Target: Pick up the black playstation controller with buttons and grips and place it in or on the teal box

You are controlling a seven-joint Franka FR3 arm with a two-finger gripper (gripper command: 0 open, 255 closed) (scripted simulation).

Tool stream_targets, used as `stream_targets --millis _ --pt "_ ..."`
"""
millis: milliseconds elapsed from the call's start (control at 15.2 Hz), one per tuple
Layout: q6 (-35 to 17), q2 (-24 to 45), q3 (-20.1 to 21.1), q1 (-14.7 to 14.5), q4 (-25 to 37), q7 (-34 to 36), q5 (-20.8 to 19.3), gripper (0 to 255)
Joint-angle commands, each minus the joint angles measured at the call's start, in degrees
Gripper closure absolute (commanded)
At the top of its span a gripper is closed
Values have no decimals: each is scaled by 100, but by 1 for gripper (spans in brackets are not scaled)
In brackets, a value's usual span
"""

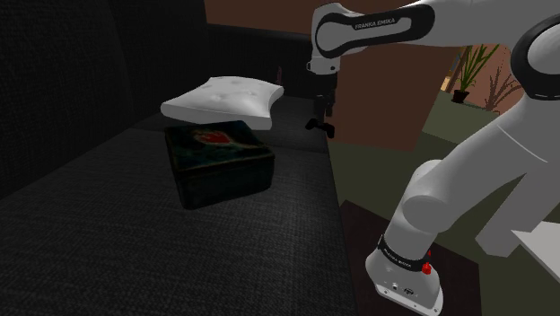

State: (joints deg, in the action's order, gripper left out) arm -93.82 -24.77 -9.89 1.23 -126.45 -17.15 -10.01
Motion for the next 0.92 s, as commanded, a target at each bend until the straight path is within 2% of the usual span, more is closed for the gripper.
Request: stream_targets --millis 0,66,132,726,858 --pt "-2 0 0 0 -1 0 0 0" --pt "-1 0 0 0 -1 0 0 0" --pt "-1 0 0 0 -1 0 0 255" --pt "-2 0 0 1 -1 -1 0 255" --pt "150 2 11 -2 153 -16 8 255"
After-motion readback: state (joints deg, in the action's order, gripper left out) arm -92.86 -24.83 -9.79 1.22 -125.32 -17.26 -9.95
